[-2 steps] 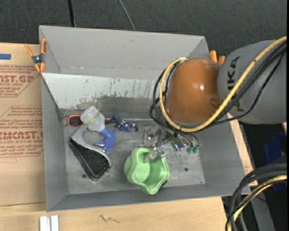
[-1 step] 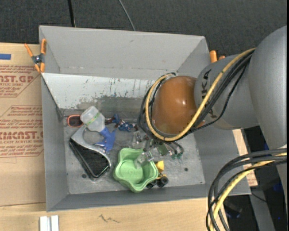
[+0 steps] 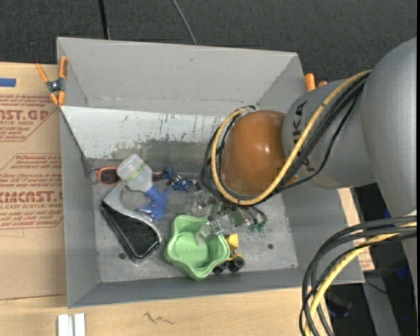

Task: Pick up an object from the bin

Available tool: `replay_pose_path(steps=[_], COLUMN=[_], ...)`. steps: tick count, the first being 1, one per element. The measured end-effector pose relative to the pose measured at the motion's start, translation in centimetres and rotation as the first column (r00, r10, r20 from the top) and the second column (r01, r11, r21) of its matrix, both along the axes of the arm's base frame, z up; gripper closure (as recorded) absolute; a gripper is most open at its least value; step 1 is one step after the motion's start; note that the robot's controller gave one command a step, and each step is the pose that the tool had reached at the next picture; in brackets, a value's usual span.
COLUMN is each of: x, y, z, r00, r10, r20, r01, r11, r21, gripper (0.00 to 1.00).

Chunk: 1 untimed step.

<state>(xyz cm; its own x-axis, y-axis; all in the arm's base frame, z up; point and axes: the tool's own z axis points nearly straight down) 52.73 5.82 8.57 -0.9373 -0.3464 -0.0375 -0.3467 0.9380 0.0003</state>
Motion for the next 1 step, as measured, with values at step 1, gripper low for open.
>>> replay_pose_path(steps=[1], x=[2.48], y=[-0.54], z=[15.54], r00=[1.000], r10=[-0.008], r20=[-0.024], r01=[0.007], r11=[1.000], r21=[-0.012], gripper=[1.00])
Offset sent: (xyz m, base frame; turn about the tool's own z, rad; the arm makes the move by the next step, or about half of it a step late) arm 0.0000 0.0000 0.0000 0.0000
